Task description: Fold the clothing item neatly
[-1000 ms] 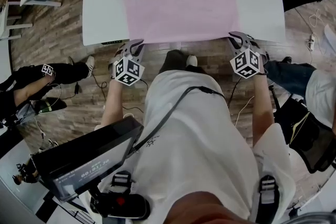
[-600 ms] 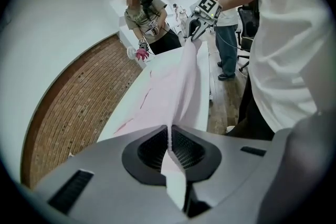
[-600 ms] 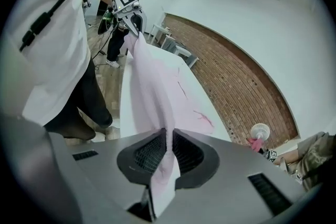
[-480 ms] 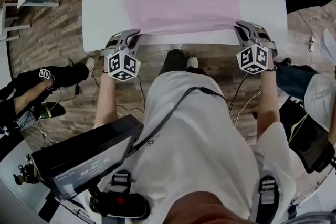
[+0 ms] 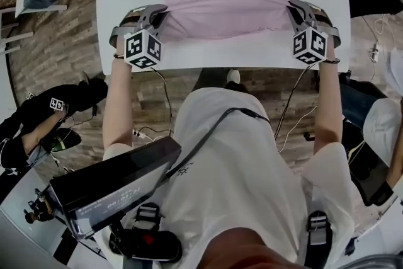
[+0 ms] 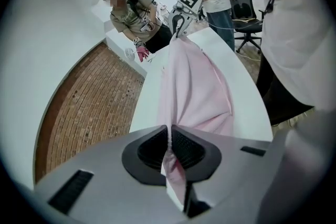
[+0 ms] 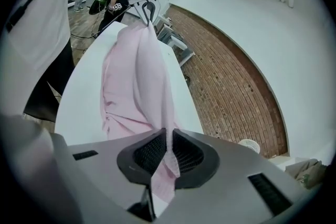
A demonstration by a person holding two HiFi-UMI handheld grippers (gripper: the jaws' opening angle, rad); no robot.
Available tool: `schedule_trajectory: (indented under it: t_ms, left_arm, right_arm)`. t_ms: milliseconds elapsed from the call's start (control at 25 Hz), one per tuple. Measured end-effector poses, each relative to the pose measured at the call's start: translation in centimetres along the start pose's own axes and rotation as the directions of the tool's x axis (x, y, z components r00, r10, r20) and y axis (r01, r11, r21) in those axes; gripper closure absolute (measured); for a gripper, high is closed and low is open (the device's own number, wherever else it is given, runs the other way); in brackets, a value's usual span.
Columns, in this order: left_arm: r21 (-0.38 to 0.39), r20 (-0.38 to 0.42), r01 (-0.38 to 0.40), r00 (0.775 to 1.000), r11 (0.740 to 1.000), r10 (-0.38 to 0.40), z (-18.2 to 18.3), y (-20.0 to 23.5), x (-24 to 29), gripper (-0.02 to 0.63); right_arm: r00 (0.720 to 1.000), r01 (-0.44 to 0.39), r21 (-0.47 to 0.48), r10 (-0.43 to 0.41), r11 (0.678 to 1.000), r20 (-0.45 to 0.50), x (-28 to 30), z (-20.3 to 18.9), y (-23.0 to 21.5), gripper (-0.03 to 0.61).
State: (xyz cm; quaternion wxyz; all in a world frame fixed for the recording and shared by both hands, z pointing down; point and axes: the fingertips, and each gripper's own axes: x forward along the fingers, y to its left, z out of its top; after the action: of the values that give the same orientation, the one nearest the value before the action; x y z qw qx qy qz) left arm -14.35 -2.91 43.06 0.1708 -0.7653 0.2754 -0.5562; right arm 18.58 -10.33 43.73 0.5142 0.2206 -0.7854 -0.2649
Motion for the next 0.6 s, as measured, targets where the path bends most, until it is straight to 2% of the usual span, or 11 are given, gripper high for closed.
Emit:
schedule_trajectory:
  t_ms: [240,440,600]
  left_arm:
    - [0.016,-0.007,0.065,0.998,0.998,-0.065,-2.6,3.2,4.9,0.593]
    - [-0.003,0.001,0.114,0.994,0.994,-0.114,-3.9,4.6,9.0,0.592]
    - [-0.036,0.007,0.119,0.993,0.992,-0.119,-4.8,5.5,11.9,0.592]
  right_arm:
    - [0.999,-0.039,0.003,0.039,0.999,-0.036,5.5,0.3,-2.3,0.535]
    - [0.994,-0.081,0.008,0.081,0.997,-0.076,9.8,-0.6,-3.2,0.535]
    - [0.99,-0.098,0.016,0.099,0.995,-0.101,12.4,-1.3,-3.4,0.535]
